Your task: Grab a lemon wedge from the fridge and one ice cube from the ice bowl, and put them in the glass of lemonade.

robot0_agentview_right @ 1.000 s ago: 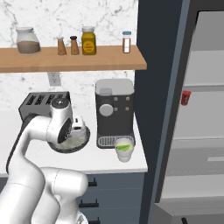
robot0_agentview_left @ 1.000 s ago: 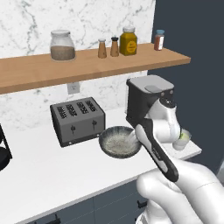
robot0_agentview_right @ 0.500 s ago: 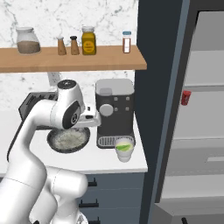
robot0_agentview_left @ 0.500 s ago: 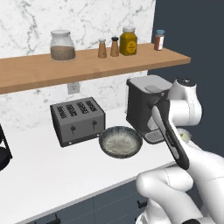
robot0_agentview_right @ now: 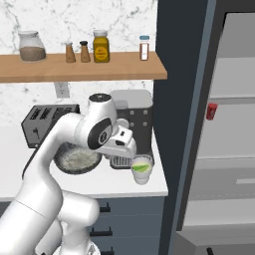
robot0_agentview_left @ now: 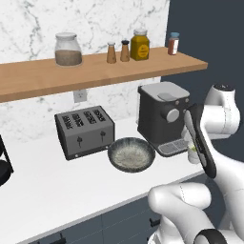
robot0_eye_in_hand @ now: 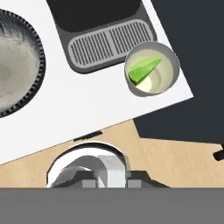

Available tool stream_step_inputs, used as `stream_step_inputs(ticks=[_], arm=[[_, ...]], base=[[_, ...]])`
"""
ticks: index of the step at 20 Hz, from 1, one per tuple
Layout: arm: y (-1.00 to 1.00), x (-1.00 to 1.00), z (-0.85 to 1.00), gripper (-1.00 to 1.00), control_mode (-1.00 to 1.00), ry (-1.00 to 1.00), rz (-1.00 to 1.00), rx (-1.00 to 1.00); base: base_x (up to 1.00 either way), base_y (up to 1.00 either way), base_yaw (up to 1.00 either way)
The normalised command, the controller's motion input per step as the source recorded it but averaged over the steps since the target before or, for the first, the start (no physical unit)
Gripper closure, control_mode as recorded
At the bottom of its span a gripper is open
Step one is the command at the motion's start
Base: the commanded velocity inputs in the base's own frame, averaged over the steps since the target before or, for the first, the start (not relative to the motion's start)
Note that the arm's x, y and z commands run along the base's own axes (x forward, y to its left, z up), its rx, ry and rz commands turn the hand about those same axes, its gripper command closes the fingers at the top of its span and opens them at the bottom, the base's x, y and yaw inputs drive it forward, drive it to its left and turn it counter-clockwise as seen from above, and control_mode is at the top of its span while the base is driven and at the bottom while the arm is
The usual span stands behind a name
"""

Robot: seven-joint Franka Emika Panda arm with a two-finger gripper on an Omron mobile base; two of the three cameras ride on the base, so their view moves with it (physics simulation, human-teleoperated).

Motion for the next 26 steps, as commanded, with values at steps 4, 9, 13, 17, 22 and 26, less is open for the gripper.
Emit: stream_step_inputs(ticks=[4,9,13,17,22,26], arm=[[-0.18,0.06,-0.12,1.00,-1.00,0.00,-0.42,0.00],[-0.01,0.33,0.00,1.00,-1.00,-0.16,-0.31,0.00],[-0.18,0.70,-0.06,1.00,-1.00,-0.19,-0.18,0.09],[-0.58,0.34,-0.26,1.00,-1.00,-0.04,-0.02,0.15],[-0.30,-0.17,0.00,1.00,-1.00,0.00,-0.03,0.08],[-0.10,0.00,-0.11,1.00,-1.00,0.05,-0.06,0.00]], base=[[0.00,0.00,0.00],[0.00,0.00,0.00],[0.00,0.00,0.00],[0.00,0.00,0.00],[0.00,0.00,0.00],[0.00,0.00,0.00]])
